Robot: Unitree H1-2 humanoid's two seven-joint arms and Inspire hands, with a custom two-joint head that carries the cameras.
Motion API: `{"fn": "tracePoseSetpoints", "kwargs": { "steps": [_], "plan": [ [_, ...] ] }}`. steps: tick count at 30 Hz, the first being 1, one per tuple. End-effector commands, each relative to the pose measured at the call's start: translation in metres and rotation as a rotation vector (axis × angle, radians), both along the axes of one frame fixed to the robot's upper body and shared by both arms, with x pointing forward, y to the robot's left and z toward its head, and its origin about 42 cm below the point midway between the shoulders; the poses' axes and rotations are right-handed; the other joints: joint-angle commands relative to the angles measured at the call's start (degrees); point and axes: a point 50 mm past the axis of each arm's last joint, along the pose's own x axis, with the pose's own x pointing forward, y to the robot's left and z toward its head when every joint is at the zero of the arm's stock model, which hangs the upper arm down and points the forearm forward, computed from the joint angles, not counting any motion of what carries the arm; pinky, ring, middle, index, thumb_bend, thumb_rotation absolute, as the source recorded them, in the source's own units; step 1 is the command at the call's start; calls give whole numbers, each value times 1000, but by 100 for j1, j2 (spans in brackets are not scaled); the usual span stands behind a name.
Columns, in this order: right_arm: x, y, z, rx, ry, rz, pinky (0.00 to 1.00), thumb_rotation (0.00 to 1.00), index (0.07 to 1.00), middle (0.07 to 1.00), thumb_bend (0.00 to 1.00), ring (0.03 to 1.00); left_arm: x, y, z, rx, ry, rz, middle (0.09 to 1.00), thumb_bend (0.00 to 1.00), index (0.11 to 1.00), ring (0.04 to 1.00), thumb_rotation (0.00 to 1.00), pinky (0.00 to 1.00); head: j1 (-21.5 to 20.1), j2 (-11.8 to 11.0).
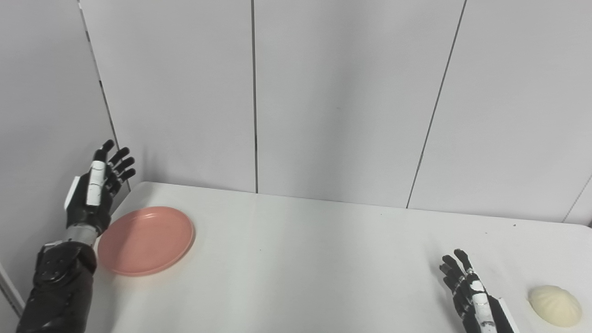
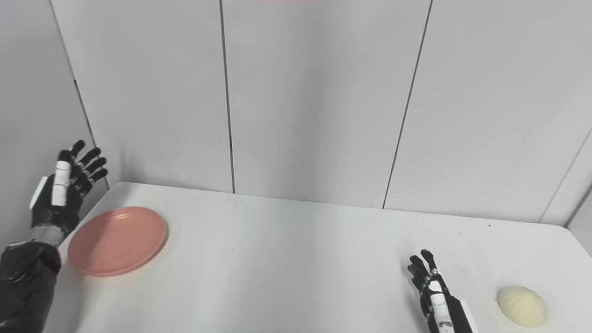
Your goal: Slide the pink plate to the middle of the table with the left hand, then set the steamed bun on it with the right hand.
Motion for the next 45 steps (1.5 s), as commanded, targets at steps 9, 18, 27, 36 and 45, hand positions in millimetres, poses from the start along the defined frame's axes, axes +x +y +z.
{"fn": "tracePoseSetpoints", "kwargs": {
  "steps": [9, 18, 27, 36, 45],
  "plan": [
    [-13, 2, -19, 18, 51, 2, 1000, 924, 975, 932, 794, 941, 10, 32, 25, 69, -78, 85, 872, 866, 941, 835, 876, 839, 8, 21],
    [-13, 2, -19, 16, 54, 5, 1000, 924, 969, 927, 783, 936, 1, 48, 13, 71, -22, 128, 863, 876, 948, 873, 893, 867, 9, 7],
    [-15, 2, -18, 13, 57, 6, 1000, 927, 969, 923, 778, 936, -8, 38, -21, 38, 42, 118, 832, 836, 933, 830, 861, 812, -38, 63],
    [-14, 1, -17, 18, 58, 11, 1000, 917, 967, 912, 782, 928, -16, 13, -52, 22, 86, 84, 795, 831, 932, 814, 836, 775, -53, 89],
    [-13, 2, -18, 1, 62, 7, 997, 925, 969, 913, 790, 928, -16, -4, -60, 12, 122, 35, 793, 778, 931, 807, 847, 780, -99, 80]
  ]
}}
